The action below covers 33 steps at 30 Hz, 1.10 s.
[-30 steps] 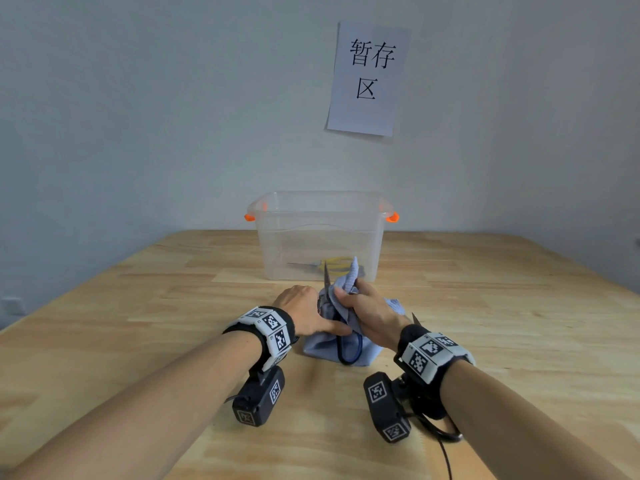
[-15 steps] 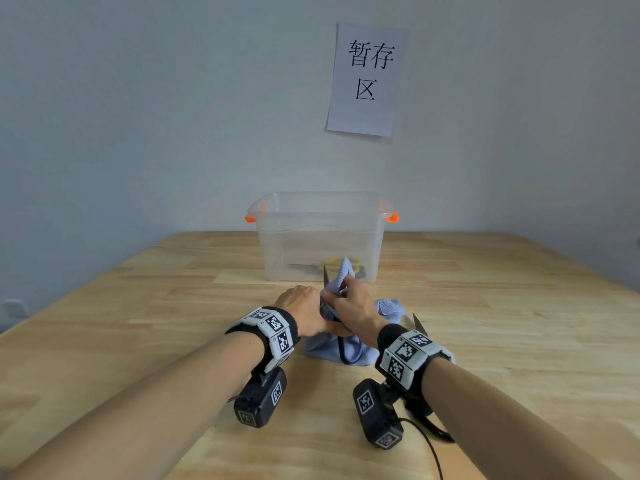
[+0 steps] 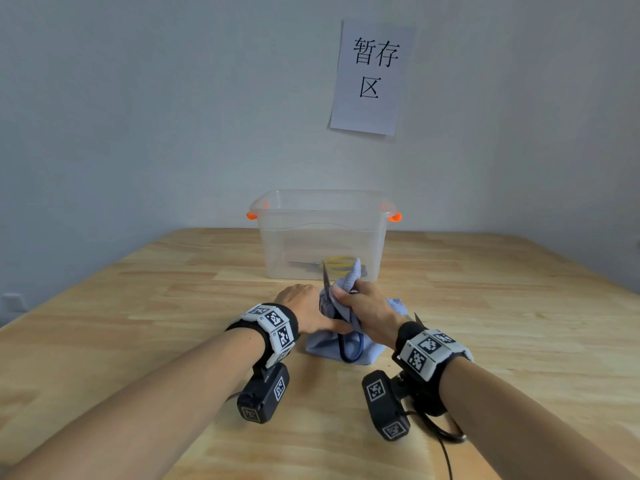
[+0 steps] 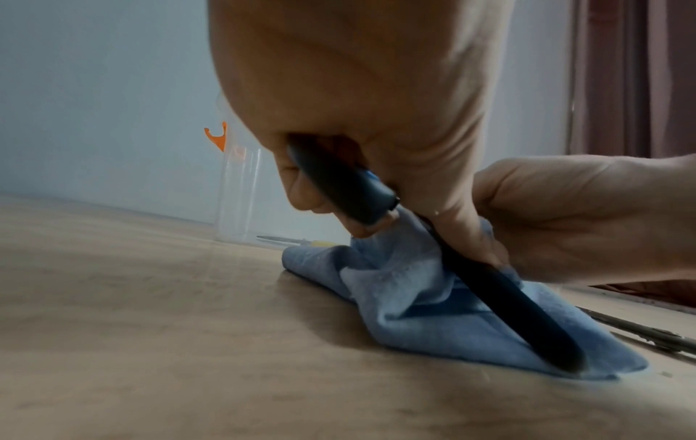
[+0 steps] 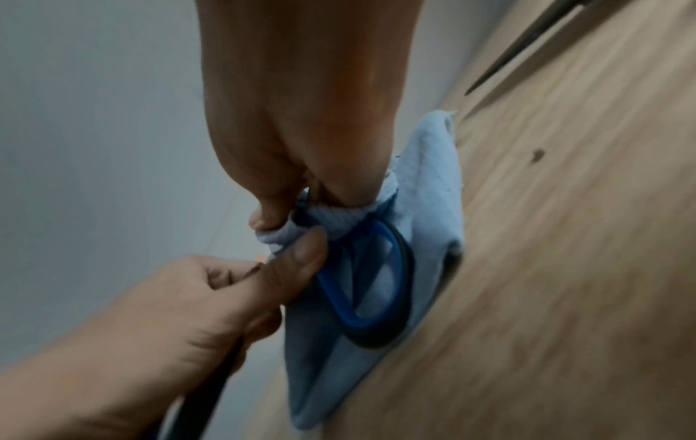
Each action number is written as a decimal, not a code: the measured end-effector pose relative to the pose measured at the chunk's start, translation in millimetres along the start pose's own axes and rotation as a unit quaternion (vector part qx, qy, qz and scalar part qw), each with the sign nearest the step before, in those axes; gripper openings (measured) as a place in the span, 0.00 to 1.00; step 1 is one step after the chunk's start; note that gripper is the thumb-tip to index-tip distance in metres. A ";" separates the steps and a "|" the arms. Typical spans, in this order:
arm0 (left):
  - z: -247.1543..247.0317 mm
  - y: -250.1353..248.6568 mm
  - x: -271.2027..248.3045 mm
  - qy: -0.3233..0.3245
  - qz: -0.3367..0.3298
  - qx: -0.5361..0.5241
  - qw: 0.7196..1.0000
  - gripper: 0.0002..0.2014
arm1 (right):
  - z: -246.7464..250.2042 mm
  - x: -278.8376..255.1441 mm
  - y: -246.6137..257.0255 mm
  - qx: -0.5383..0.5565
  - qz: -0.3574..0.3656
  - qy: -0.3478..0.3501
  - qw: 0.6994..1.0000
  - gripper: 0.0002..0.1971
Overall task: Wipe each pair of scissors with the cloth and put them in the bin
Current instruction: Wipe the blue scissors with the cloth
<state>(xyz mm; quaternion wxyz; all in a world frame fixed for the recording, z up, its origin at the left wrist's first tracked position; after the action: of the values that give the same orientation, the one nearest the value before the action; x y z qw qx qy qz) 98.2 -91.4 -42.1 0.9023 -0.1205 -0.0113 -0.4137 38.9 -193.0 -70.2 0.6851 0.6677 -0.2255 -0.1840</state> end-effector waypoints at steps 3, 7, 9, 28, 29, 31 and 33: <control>-0.5 -3.5 0.4 0.006 -0.003 0.008 1.000 0.31 | 0.0 -1.3 -1.0 0.041 -0.029 -0.002 0.999 0.07; -0.6 -6.7 2.2 0.001 -0.005 0.024 1.000 0.32 | -0.4 3.8 3.0 -0.092 -0.016 -0.049 0.994 0.10; -0.4 -6.5 2.9 -0.005 -0.003 0.029 1.000 0.32 | -0.9 6.1 8.3 -0.173 0.018 -0.074 0.982 0.12; -2.2 0.5 2.9 0.009 0.011 0.030 0.999 0.33 | -3.8 0.3 26.1 -0.275 0.137 -0.029 0.951 0.11; -2.4 1.4 3.1 0.008 0.013 0.029 0.999 0.33 | -4.2 1.1 26.1 -0.283 0.138 -0.024 0.949 0.11; -1.9 2.1 4.2 0.005 0.016 0.026 1.000 0.33 | -4.0 2.6 24.9 -0.298 0.134 -0.019 0.945 0.13; -2.1 2.4 5.2 0.004 0.018 0.024 1.000 0.33 | -3.7 3.0 24.2 -0.310 0.131 -0.016 0.942 0.15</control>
<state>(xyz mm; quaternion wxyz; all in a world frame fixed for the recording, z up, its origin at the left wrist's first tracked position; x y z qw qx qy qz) 103.2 -94.2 -44.0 0.9121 -0.0970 -0.0160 -0.3979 42.3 -190.5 -45.9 0.8727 0.3839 -0.2532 -0.1640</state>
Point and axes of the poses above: each hand's wrist, its own x-axis towards the middle knuckle, its own z-axis out of the back of the hand, y = z × x, the point moved 8 cm from there along x, towards the middle knuckle, and after that the axes turned 4 degrees about -y, right-handed, at the moved point
